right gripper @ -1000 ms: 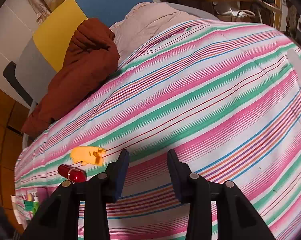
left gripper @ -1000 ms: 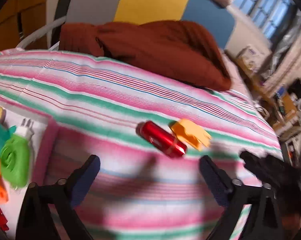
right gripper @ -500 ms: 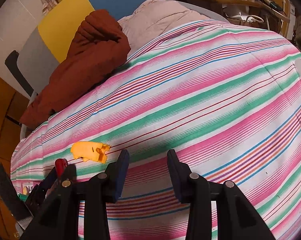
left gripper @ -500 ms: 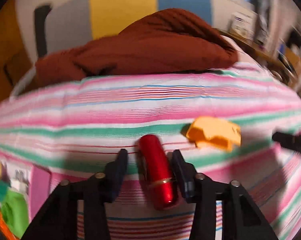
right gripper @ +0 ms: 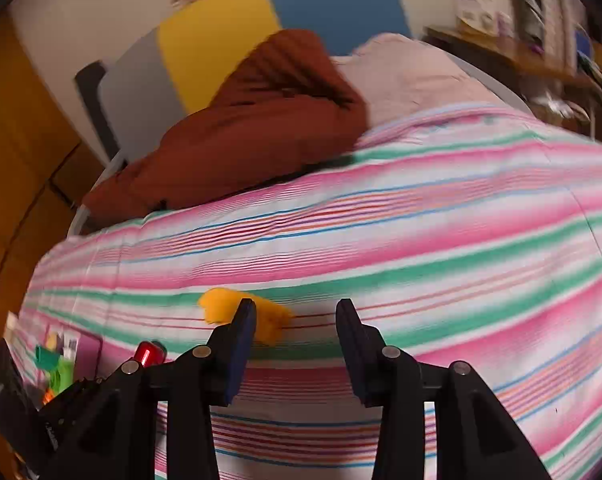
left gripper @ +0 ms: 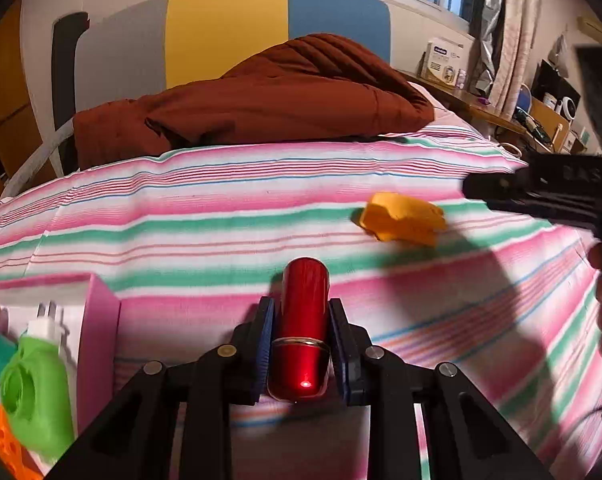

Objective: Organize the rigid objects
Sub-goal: 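Grasp the yellow piece with the right tool while the left tool holds the red cylinder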

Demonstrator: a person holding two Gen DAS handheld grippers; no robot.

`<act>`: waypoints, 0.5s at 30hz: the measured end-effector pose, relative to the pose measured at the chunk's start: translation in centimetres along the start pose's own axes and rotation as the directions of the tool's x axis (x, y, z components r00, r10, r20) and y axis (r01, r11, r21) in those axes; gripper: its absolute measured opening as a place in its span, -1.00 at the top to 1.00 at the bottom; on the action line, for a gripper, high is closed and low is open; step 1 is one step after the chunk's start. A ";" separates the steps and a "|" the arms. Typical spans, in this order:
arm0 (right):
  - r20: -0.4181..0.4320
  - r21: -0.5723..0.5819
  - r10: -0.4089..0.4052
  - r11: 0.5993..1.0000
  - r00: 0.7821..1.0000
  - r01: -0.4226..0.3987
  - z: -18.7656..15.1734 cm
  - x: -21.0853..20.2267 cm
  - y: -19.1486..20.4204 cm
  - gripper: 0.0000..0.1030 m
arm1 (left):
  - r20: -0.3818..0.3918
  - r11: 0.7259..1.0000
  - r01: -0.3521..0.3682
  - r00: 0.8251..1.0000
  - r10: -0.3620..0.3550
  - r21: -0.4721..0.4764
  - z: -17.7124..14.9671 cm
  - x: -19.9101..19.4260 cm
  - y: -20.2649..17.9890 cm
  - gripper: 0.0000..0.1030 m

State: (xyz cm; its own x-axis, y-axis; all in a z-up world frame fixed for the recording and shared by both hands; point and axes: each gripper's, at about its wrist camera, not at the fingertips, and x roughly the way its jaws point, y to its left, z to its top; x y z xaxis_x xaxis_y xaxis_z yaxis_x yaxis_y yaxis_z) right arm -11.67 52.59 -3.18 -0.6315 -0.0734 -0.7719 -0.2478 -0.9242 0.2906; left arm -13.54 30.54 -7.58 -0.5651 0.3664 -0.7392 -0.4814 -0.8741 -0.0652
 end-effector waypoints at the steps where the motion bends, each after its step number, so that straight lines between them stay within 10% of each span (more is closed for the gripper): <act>1: 0.011 -0.038 -0.001 0.999 1.000 0.001 -0.1 0.0 0.8 0.20 | 0.002 1.000 0.003 1.000 -0.003 -0.001 -0.2 -0.2 0.1 0.48; 15: -0.021 -0.254 0.039 0.966 0.999 -0.044 -1.0 3.4 4.1 0.19 | 0.019 1.000 -0.025 1.000 0.025 0.011 -1.3 -0.8 0.0 0.48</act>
State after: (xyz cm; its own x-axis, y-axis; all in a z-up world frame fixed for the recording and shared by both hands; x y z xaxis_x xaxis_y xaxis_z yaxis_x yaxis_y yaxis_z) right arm -14.15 48.22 -5.20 -0.6251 -0.1177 -0.7716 -0.0251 -0.9850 0.1706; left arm -12.24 29.89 -7.85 -0.5893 0.3505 -0.7279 -0.4745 -0.8794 -0.0392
